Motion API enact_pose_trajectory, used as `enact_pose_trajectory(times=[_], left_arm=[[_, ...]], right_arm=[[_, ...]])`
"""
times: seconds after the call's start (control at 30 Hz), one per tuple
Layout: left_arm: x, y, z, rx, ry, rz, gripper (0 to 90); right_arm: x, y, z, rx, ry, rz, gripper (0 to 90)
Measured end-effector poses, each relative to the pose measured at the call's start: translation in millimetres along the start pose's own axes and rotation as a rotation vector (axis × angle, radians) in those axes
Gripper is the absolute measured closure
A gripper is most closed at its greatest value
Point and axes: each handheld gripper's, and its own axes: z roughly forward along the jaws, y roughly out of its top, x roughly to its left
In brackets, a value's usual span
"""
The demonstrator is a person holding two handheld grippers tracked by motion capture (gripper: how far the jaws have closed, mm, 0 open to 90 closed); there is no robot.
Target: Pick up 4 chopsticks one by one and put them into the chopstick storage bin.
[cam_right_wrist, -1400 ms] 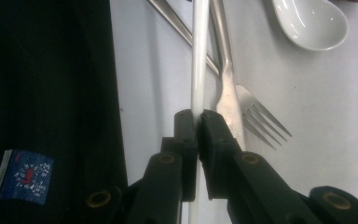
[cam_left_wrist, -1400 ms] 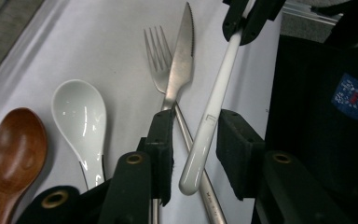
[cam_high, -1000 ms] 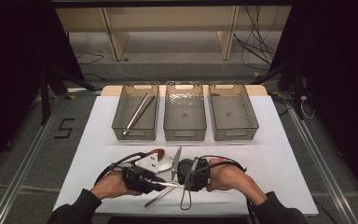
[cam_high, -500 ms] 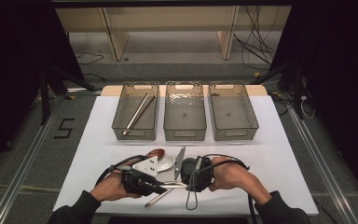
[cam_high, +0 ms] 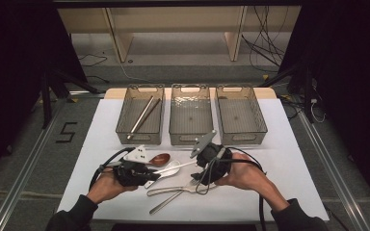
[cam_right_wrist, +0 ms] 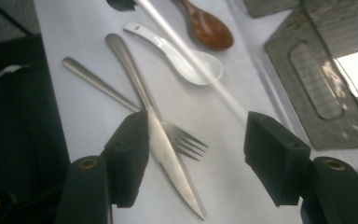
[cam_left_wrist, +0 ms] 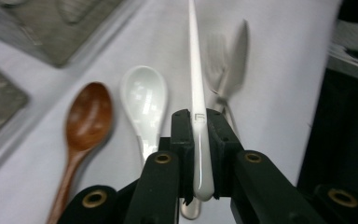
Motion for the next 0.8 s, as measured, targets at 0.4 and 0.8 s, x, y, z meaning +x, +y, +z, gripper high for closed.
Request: enact_pose_trajectory(times=[0.4,0.8], left_arm=[[14.4,5.4,-17.6,-0.089,0.129,-0.097,82.4],[43.4,4.6,-19.3,-0.11,0.184,-0.188,82.4]], right_arm=[[-5.4,-35.8,1.1,-0.08,-0.048,0.193,35.2],[-10.5,-58.8,3.6,-0.144,-0.085,0.322,28.1]])
